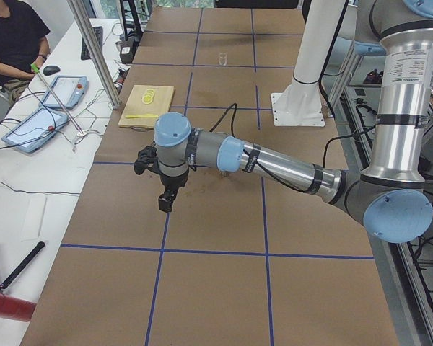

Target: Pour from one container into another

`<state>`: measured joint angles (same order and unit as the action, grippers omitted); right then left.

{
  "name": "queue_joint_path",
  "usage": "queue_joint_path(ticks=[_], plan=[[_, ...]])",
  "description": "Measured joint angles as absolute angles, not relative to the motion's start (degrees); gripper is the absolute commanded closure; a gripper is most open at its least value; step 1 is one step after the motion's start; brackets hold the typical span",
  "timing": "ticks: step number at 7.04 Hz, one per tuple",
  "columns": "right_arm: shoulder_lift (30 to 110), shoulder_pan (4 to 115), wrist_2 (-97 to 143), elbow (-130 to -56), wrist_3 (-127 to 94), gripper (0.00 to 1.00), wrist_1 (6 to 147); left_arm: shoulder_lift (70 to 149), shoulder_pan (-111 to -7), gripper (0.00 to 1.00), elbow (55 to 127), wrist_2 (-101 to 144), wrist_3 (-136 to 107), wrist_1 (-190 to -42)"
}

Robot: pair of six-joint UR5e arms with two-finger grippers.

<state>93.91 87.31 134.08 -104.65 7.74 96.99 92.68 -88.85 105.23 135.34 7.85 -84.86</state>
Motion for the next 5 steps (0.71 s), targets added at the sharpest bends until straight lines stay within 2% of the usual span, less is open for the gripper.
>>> queue_joint_path(ticks=[5], plan=[[94.7,87.6,137.1,-105.9,7.7,0.00,97.1,96.2,-88.5,0.00,102.7,135.4,7.8,-85.1]])
